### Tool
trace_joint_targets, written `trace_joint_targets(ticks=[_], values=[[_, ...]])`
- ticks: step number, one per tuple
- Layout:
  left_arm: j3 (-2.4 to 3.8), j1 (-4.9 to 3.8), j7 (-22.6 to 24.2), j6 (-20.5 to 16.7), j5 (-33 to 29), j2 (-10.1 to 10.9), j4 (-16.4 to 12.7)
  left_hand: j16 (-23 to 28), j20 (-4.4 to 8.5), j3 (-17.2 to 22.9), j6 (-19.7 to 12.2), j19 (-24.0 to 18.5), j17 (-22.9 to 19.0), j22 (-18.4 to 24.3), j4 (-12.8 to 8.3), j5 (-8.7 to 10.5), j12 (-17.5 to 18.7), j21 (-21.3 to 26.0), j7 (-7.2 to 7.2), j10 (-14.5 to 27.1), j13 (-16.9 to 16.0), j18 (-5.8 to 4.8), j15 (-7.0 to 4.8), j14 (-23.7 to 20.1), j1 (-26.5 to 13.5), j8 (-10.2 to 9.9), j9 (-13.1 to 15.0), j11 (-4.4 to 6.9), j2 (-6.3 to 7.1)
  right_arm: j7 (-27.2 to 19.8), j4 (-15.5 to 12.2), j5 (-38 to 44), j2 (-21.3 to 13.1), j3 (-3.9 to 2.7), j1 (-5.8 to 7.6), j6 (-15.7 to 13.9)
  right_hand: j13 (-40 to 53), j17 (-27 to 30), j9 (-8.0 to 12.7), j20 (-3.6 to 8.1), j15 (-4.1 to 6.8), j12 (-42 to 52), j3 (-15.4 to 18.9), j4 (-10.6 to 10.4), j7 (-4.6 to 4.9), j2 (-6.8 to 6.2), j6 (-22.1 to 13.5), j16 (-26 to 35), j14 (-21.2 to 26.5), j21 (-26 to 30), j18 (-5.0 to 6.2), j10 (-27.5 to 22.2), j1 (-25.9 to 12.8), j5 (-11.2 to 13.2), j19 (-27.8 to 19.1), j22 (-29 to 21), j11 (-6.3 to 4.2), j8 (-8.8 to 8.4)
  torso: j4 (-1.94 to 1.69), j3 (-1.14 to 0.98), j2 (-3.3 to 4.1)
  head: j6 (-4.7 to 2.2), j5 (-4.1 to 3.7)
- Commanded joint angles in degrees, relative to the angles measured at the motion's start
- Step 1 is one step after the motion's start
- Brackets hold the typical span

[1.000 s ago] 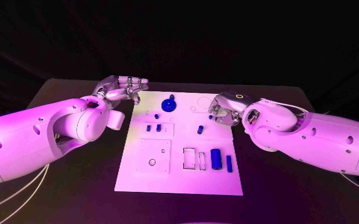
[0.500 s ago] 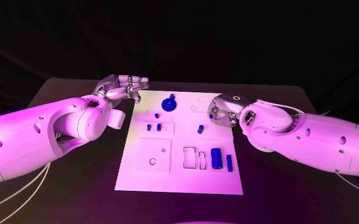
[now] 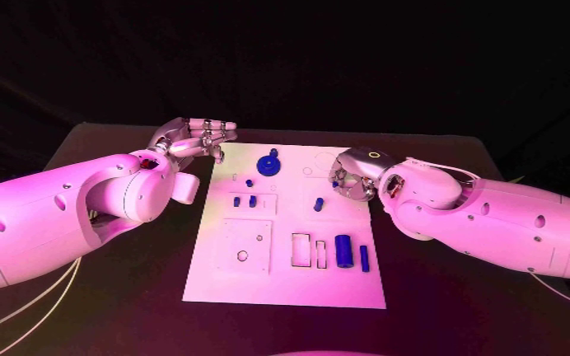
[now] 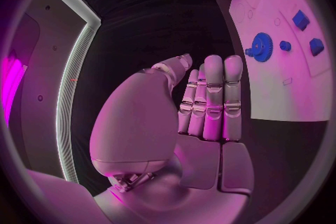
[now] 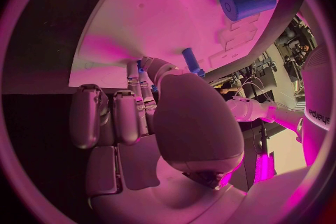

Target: Assemble the parts on the task board

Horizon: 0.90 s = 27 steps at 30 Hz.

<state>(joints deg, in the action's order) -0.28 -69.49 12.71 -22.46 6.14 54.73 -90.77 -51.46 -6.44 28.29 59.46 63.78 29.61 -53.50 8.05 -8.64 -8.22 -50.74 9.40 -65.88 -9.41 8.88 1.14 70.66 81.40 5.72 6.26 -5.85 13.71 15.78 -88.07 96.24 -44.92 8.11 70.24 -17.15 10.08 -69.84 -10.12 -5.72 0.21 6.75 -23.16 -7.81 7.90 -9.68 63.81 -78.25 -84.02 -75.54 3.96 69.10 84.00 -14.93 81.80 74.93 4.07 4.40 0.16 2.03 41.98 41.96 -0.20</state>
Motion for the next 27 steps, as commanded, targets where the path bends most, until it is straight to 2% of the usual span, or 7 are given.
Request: trace_joint_targets(ticks=[1,7,10,15,27], values=[[0.04,-0.07,0.35,0.96,-0.33,-0.16,-0.06,0.27,0.13,-0.46,0.03,-0.37,-0.12,0.13,0.00,0.15,-0.30,0.28,0.28,0.41,0.00,0.68,-0.01,-0.60,0.16,-0.10,-0.07,0.10,-0.65,0.00,0.14,0.40,0.22,0.11,-0.21,1.40,-0.10,-0.08,-0.16,0.19,0.41,-0.28,-1.43,0.70,0.00,1.31,0.79,-0.33,-2.13,-0.28,-0.51,0.72,0.45,1.56,0.33,6.48,-0.13,0.45,-0.06,-0.01,-0.02,0.03,-0.04],[0.04,-0.07,0.15,1.01,-0.33,-0.20,-0.05,0.29,0.11,-0.61,-0.02,-0.40,-0.20,0.28,-0.04,0.16,-0.36,0.47,0.32,0.57,0.01,0.70,0.02,-0.64,0.19,-0.12,-0.11,0.07,-0.67,0.33,0.63,0.80,0.54,0.11,-0.26,1.43,-0.32,-0.32,-0.54,0.44,0.62,-0.54,-4.26,2.50,-0.19,2.61,1.82,-0.53,-2.18,-0.74,-0.62,1.84,1.00,3.87,0.53,6.95,-0.38,0.75,0.02,-0.02,0.00,0.07,0.02],[0.04,-0.07,0.06,1.11,-0.33,-0.23,-0.05,0.30,0.10,-0.69,-0.07,-0.41,-0.24,0.36,-0.09,0.16,-0.40,0.58,0.34,0.67,0.02,0.71,0.03,-0.67,0.26,-0.13,-0.14,0.05,-0.70,0.48,0.79,1.01,0.69,0.11,-0.33,1.46,-0.41,-0.39,-0.68,0.51,0.65,-0.70,-5.10,3.09,-0.22,2.82,2.08,-0.60,-2.20,-0.96,-0.66,2.20,0.82,4.53,0.62,7.15,-0.46,0.80,0.01,-0.04,0.01,0.08,0.02],[0.03,-0.07,-0.06,1.23,-0.33,-0.26,-0.03,0.32,0.09,-0.83,-0.18,-0.43,-0.33,0.51,-0.16,0.16,-0.47,0.77,0.40,0.87,0.04,0.73,0.06,-0.71,0.35,-0.18,-0.21,0.00,-0.75,0.43,0.79,1.19,0.80,0.11,-0.41,2.06,-0.67,-0.24,-0.89,0.49,0.62,-1.26,-5.30,3.76,-0.25,1.94,2.39,-0.55,-2.16,-0.84,-0.64,2.32,-0.47,4.78,0.52,7.21,-0.47,0.78,0.05,-0.02,-0.01,0.19,-0.06],[0.03,-0.07,-0.15,1.45,-0.33,-0.30,-0.06,0.38,0.03,-1.15,-0.55,-0.63,-0.53,1.05,-0.29,0.14,-0.61,1.43,0.56,1.41,0.09,0.81,0.16,-0.90,0.53,-0.33,-0.38,-0.15,-0.84,0.37,0.50,1.46,0.99,0.13,-0.56,5.00,-1.28,0.15,-0.96,0.32,0.42,-2.49,-4.15,3.93,-0.21,0.12,2.12,-0.38,-2.06,-0.36,-0.55,2.02,-3.40,3.03,0.24,7.15,-0.23,0.23,0.03,-0.01,-0.02,0.17,-0.15]])
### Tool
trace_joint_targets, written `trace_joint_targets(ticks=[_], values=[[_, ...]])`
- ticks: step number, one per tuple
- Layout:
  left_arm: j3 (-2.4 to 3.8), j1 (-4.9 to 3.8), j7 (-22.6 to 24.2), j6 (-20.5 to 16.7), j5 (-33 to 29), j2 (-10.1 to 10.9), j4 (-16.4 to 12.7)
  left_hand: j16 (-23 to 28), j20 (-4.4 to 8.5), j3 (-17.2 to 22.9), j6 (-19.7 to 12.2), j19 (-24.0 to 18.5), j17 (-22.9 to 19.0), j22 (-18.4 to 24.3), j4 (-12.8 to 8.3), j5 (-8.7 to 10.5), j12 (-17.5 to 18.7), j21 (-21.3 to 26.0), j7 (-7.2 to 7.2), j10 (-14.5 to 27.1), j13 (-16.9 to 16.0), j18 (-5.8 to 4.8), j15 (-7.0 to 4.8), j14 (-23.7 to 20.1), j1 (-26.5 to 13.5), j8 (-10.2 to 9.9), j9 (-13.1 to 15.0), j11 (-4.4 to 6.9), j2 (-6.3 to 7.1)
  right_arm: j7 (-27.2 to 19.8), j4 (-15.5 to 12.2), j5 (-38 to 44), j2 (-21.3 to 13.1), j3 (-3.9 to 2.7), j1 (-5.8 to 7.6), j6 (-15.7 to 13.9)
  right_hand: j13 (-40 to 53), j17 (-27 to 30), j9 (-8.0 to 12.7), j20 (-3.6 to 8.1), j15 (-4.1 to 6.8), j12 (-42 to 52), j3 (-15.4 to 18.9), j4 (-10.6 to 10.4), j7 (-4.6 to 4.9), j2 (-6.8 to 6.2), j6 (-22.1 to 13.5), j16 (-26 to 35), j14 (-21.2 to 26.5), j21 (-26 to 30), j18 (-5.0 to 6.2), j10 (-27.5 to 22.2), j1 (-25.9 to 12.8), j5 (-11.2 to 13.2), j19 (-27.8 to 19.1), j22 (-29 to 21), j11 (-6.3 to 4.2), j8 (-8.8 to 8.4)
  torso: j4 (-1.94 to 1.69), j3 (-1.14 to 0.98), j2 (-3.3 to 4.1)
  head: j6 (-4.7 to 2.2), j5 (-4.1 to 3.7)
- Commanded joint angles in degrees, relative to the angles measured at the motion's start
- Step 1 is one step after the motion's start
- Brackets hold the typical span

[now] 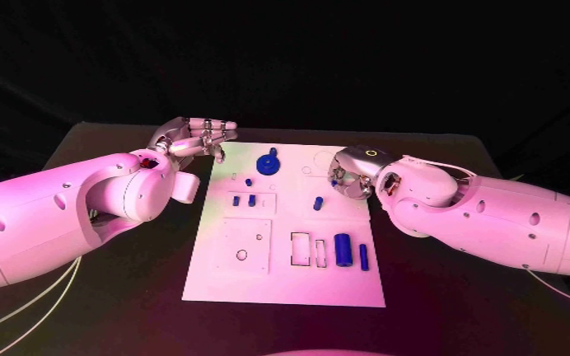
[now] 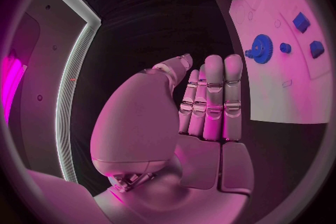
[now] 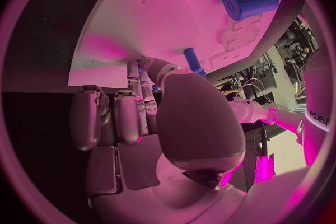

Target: Assemble the parts on the task board

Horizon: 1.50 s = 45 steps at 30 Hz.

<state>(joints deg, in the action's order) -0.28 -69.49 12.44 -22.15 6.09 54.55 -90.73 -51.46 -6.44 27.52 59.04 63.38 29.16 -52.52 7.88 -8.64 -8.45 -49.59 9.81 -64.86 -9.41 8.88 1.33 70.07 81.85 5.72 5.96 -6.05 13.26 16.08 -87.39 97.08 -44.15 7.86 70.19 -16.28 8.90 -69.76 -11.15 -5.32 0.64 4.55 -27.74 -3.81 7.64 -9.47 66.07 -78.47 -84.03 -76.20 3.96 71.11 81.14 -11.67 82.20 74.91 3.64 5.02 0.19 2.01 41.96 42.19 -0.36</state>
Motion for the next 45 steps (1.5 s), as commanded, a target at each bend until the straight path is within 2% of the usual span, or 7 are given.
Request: trace_joint_targets(ticks=[1,10,14,21,28,37,45], values=[[0.04,-0.07,0.11,1.14,-0.28,-0.13,-0.11,0.38,0.01,-0.42,-0.18,-0.23,-0.11,0.10,-0.13,0.14,-0.41,0.33,0.17,0.46,0.09,0.82,-0.01,-0.33,0.09,-0.35,-0.10,0.03,-0.41,0.16,-0.19,0.68,0.22,0.39,-0.52,4.38,-0.16,0.10,0.08,-0.10,-0.03,-0.40,0.50,-0.06,0.07,-0.18,-0.21,-0.14,-2.05,0.38,-0.54,-0.07,-0.71,-0.29,-0.20,7.14,0.23,-0.46,0.02,0.00,0.01,-0.07,0.01],[0.04,-0.07,0.03,1.03,-0.28,-0.11,-0.15,0.39,0.00,-0.47,-0.22,-0.24,-0.13,0.15,-0.14,0.14,-0.43,0.40,0.19,0.54,0.10,0.82,0.01,-0.35,0.11,-0.36,-0.13,0.00,-0.43,1.12,-0.23,1.41,0.22,0.41,-0.54,4.36,-0.38,0.24,0.08,-0.20,-0.12,-0.69,0.60,-0.04,0.09,-0.22,-0.26,-0.07,-2.00,0.35,-0.56,-0.21,-1.27,-0.44,-0.17,7.23,0.31,-0.62,-0.01,-0.03,0.04,-0.06,0.07],[0.04,-0.07,-0.02,1.02,-0.28,-0.12,-0.12,0.39,-0.01,-0.50,-0.27,-0.23,-0.17,0.19,-0.15,0.13,-0.48,0.45,0.22,0.64,0.10,0.83,0.03,-0.38,0.16,-0.38,-0.16,-0.02,-0.52,1.71,-0.29,1.90,0.16,0.42,-0.55,1.60,-0.31,0.05,-0.16,-0.10,0.11,-0.45,0.12,0.38,-0.23,0.65,0.52,-0.21,-2.07,-0.15,-0.66,0.68,-0.89,-0.48,0.15,7.56,-0.01,-0.29,0.02,-0.03,0.03,-0.12,0.07],[0.04,-0.07,-0.08,0.96,-0.28,-0.16,-0.04,0.38,-0.02,-0.51,-0.31,-0.22,-0.21,0.25,-0.19,0.11,-0.54,0.53,0.23,0.72,0.10,0.84,0.04,-0.40,0.26,-0.38,-0.19,-0.03,-0.64,2.08,-0.50,2.36,0.06,0.41,-0.57,-2.19,-0.27,-0.16,-0.33,0.00,0.26,-0.37,0.01,0.63,-0.40,0.96,0.96,-0.36,-2.14,-0.88,-0.83,1.18,-0.86,-0.46,0.60,8.01,-0.20,-0.11,0.00,-0.05,0.04,-0.20,0.06],[0.03,-0.07,-0.11,0.97,-0.28,-0.17,0.13,0.38,-0.02,-0.51,-0.31,-0.22,-0.21,0.25,-0.19,0.11,-0.54,0.53,0.23,0.72,0.10,0.84,0.04,-0.40,0.26,-0.38,-0.19,-0.03,-0.64,1.97,-1.25,2.54,-0.44,0.38,-0.57,-4.31,-0.26,-0.12,-0.39,0.05,0.31,-0.36,-0.03,0.76,-0.46,1.03,1.11,-0.35,-2.15,-1.06,-0.87,1.34,-0.82,-0.46,0.71,8.12,-0.26,-0.05,0.00,-0.03,0.01,-0.23,0.09],[0.03,-0.07,-0.22,1.13,-0.28,-0.17,0.34,0.37,-0.03,-0.54,-0.35,-0.21,-0.25,0.32,-0.25,0.10,-0.62,0.62,0.25,0.82,0.11,0.85,0.05,-0.42,0.37,-0.39,-0.22,-0.05,-0.75,2.00,-4.05,2.41,-2.79,-0.01,-0.34,-5.47,-0.26,-0.17,-0.42,0.07,0.34,-0.36,-0.03,0.84,-0.49,1.03,1.19,-0.39,-2.17,-1.24,-0.91,1.43,-0.81,-0.45,0.81,8.23,-0.29,-0.02,0.00,0.02,-0.02,-0.23,0.12],[0.03,-0.07,-0.15,1.08,-0.28,-0.16,0.36,0.37,-0.03,-0.54,-0.35,-0.21,-0.25,0.32,-0.25,0.10,-0.62,0.62,0.25,0.82,0.11,0.85,0.05,-0.42,0.37,-0.39,-0.22,-0.05,-0.75,2.52,-9.86,1.66,-5.71,-0.63,-0.06,-6.63,-0.28,-0.11,-0.47,0.13,0.37,-0.42,0.03,0.86,-0.51,0.95,1.24,-0.38,-2.17,-1.37,-0.94,1.53,-1.01,-0.67,0.90,8.32,-0.30,-0.03,0.03,0.00,-0.02,-0.18,0.49]])
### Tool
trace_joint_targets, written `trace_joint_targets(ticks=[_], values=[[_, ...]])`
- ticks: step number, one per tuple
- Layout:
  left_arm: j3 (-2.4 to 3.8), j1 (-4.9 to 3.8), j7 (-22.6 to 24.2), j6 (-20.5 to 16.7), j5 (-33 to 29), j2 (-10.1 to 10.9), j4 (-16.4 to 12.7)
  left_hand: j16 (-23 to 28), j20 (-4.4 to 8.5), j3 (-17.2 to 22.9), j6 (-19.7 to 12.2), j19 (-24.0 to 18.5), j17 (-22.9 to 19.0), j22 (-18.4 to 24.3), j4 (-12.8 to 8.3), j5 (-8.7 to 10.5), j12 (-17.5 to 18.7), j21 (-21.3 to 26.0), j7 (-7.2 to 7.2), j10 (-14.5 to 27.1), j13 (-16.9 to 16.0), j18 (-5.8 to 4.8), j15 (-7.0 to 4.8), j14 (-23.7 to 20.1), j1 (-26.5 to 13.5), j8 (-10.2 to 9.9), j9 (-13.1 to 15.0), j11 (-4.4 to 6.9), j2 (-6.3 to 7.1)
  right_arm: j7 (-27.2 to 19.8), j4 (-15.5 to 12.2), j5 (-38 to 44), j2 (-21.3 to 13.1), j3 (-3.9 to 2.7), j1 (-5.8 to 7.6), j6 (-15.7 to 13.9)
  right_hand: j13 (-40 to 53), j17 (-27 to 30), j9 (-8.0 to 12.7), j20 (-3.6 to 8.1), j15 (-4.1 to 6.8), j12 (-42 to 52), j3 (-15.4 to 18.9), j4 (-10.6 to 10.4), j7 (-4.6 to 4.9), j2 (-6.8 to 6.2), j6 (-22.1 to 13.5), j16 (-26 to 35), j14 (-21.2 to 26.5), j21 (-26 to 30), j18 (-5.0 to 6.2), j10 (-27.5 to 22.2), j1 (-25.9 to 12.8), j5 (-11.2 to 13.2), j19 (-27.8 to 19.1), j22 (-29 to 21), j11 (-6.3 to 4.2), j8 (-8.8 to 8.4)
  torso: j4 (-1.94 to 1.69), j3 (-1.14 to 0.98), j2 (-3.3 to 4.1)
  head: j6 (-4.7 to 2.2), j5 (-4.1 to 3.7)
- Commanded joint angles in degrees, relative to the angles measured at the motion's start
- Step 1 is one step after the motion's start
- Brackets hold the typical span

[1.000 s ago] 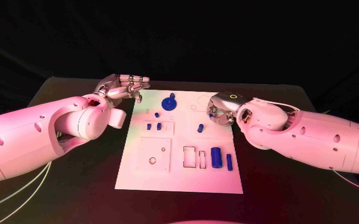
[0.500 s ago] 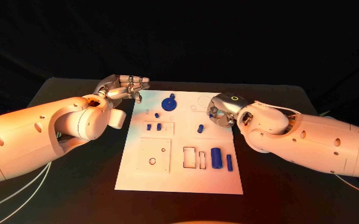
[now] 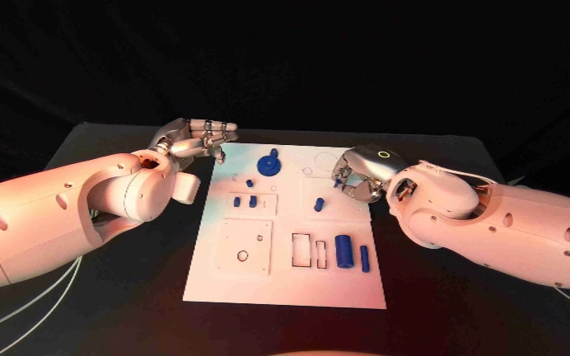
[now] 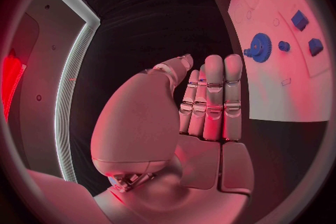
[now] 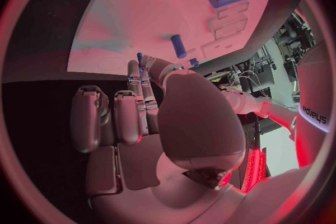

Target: Assemble the parts on the task board

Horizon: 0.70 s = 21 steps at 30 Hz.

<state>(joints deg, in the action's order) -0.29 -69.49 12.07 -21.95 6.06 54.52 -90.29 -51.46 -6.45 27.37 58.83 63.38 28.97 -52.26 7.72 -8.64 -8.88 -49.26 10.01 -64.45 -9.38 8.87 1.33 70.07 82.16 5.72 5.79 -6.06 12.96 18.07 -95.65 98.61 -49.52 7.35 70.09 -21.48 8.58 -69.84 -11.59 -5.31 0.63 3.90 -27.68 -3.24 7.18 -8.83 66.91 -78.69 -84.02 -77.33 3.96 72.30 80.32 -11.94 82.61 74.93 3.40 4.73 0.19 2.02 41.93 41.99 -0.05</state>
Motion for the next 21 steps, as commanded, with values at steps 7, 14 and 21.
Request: trace_joint_targets(ticks=[7,14,21], values=[[0.03,-0.06,0.36,0.95,-0.25,-0.41,-0.02,0.37,-0.03,-0.39,-0.14,-0.21,-0.05,0.05,-0.09,0.10,-0.18,0.28,0.05,0.41,0.07,0.85,0.04,-0.42,0.07,-0.39,-0.05,-0.05,-0.45,0.22,-6.76,0.15,-0.10,-0.40,0.09,-3.77,0.02,-0.13,-0.07,0.16,0.42,0.18,-0.05,0.37,-0.09,0.28,0.46,-0.23,-2.19,-0.63,-1.04,0.43,-0.27,-0.79,0.71,8.54,-0.10,0.25,-0.07,-0.01,0.00,-0.19,0.58],[0.02,-0.06,0.45,1.07,-0.25,-0.81,-0.04,0.36,-0.04,-0.45,-0.21,-0.16,-0.09,0.05,-0.14,0.10,-0.24,0.30,0.08,0.53,0.08,0.85,0.06,-0.45,0.13,-0.41,-0.09,-0.07,-0.50,-0.36,-9.00,0.28,3.02,-0.45,-0.05,-4.51,0.02,-0.14,-0.08,0.17,0.42,0.17,-0.04,0.36,-0.09,0.27,0.47,-0.24,-2.20,-0.66,-1.04,0.45,-0.31,-0.84,0.73,8.55,-0.10,0.25,-0.09,0.10,0.04,-0.23,1.68],[0.02,-0.06,0.48,1.15,-0.25,-1.29,-0.17,0.36,-0.04,-0.45,-0.21,-0.16,-0.09,0.05,-0.14,0.10,-0.24,0.30,0.08,0.53,0.08,0.85,0.06,-0.45,0.13,-0.41,-0.09,-0.07,-0.50,-1.02,-8.13,-0.31,6.80,-0.38,-0.52,-3.68,0.01,-0.06,-0.09,0.18,0.42,0.17,-0.04,0.35,-0.09,0.29,0.48,-0.20,-2.19,-0.63,-1.04,0.47,-0.35,-0.89,0.72,8.54,-0.10,0.25,-0.17,0.20,0.02,0.27,3.64]])
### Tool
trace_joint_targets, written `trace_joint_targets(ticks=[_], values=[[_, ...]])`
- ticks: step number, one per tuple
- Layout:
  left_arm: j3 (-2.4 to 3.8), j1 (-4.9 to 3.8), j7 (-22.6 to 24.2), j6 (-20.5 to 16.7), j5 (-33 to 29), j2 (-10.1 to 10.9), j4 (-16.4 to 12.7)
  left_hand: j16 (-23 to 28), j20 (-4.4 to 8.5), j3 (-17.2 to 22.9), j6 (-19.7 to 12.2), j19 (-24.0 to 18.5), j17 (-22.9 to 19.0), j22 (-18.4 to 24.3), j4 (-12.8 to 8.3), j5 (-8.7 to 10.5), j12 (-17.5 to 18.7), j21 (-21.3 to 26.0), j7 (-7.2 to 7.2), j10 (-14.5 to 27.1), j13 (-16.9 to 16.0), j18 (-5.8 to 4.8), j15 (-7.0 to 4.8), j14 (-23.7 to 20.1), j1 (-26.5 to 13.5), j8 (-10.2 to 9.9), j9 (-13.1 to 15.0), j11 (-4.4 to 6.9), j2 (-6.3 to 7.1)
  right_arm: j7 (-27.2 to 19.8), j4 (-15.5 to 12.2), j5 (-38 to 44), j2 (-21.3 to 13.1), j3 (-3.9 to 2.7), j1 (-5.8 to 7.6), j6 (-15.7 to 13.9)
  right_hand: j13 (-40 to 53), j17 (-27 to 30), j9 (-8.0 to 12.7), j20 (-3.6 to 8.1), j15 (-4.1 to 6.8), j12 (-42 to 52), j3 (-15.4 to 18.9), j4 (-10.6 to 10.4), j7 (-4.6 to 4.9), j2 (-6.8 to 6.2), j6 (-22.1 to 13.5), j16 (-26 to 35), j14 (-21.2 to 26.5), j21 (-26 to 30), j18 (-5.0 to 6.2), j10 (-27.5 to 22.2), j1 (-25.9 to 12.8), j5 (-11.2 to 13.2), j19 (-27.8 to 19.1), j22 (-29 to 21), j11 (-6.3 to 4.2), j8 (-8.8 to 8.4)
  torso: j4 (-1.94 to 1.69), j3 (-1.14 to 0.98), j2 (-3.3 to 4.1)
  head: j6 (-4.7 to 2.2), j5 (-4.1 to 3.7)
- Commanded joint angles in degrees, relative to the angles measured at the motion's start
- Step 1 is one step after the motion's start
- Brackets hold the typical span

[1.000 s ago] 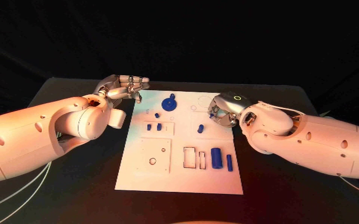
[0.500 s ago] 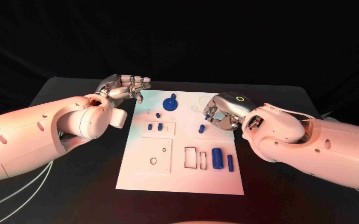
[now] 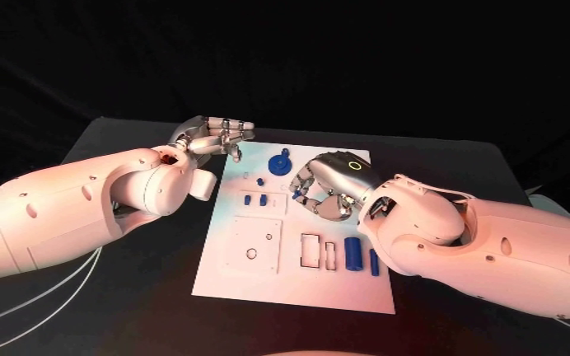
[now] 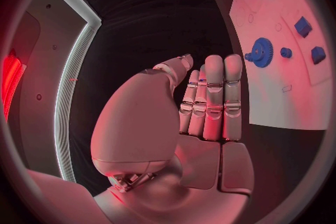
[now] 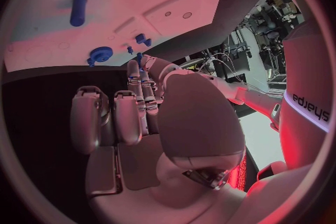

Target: Assemble the parts on the task board

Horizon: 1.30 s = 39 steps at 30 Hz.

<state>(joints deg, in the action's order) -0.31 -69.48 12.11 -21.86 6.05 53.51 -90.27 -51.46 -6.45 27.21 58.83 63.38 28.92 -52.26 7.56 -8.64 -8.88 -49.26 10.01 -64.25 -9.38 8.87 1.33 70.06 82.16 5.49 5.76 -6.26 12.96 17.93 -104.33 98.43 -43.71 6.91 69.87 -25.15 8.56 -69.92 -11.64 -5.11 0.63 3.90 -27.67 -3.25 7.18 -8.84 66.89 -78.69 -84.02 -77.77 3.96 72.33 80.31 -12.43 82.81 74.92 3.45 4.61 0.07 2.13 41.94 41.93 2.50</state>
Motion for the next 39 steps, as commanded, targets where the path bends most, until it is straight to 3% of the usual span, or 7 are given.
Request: trace_joint_targets(ticks=[1,10,19,27,39], values=[[0.03,-0.07,0.44,1.07,-0.24,-0.32,-0.21,0.36,-0.04,-0.29,-0.21,-0.16,-0.05,0.06,0.02,0.10,-0.24,0.30,0.09,0.33,0.09,0.85,0.06,-0.45,0.13,-0.19,-0.06,0.13,-0.50,-0.95,0.71,-0.20,1.29,0.08,-0.39,0.07,0.03,0.02,-0.05,-0.03,0.43,0.17,-0.05,0.36,-0.08,0.30,0.50,-0.20,-2.18,-0.19,-1.04,0.45,-0.35,-0.40,0.52,8.56,-0.14,0.38,-0.03,0.09,0.00,0.40,1.34],[0.00,-0.07,0.56,1.12,-0.24,-0.99,-0.11,0.35,-0.04,-0.31,-0.21,-0.07,-0.07,-0.03,0.02,0.11,-0.27,0.20,0.09,0.37,0.09,0.82,0.07,-0.45,0.15,-0.18,-0.07,0.12,-0.53,-1.90,3.47,-1.00,5.01,0.46,-2.71,1.00,0.03,0.01,-0.06,-0.02,0.43,0.16,-0.04,0.36,-0.08,0.31,0.50,-0.21,-2.19,-0.21,-1.04,0.46,-0.39,-0.44,0.53,8.57,-0.14,0.37,0.11,0.03,0.02,1.17,4.08],[-0.02,-0.07,0.65,1.22,-0.29,-1.52,-0.04,0.33,-0.05,-0.35,-0.21,0.01,-0.09,-0.10,0.03,0.11,-0.33,0.13,0.10,0.39,0.08,0.80,0.08,-0.45,0.14,-0.17,-0.08,0.11,-0.58,-2.63,6.32,-1.34,8.14,0.86,-5.59,1.63,0.02,0.11,-0.06,-0.01,0.43,0.14,-0.04,0.35,-0.07,0.34,0.48,-0.16,-2.17,-0.14,-1.02,0.46,-0.43,-0.50,0.50,8.54,-0.14,0.35,0.16,-0.03,0.08,1.59,5.78],[-0.03,-0.07,0.61,1.27,-0.30,-1.77,-0.01,0.33,-0.05,-0.35,-0.21,0.01,-0.09,-0.10,0.03,0.11,-0.33,0.13,0.10,0.39,0.08,0.80,0.08,-0.45,0.14,-0.17,-0.08,0.11,-0.58,-3.01,8.10,-1.43,9.86,1.03,-7.00,1.96,0.01,0.08,-0.07,0.00,0.43,0.12,-0.04,0.35,-0.07,0.37,0.45,-0.18,-2.18,-0.12,-1.02,0.46,-0.47,-0.54,0.49,8.53,-0.13,0.33,0.16,-0.11,0.09,1.66,6.05],[-0.03,-0.07,0.60,1.14,-0.30,-1.90,0.13,0.29,-0.09,-0.59,-0.25,0.00,-0.16,0.06,0.10,0.14,-0.43,0.34,0.12,0.68,0.10,0.81,0.13,-0.48,0.02,-0.15,-0.13,0.05,-0.61,-3.50,8.77,-1.77,10.43,1.11,-7.67,2.49,0.01,0.08,-0.07,0.00,0.43,0.11,-0.05,0.35,-0.07,0.41,0.45,-0.18,-2.18,-0.09,-1.01,0.46,-0.49,-0.58,0.48,8.52,-0.14,0.32,0.12,-0.03,0.04,1.94,5.82]])
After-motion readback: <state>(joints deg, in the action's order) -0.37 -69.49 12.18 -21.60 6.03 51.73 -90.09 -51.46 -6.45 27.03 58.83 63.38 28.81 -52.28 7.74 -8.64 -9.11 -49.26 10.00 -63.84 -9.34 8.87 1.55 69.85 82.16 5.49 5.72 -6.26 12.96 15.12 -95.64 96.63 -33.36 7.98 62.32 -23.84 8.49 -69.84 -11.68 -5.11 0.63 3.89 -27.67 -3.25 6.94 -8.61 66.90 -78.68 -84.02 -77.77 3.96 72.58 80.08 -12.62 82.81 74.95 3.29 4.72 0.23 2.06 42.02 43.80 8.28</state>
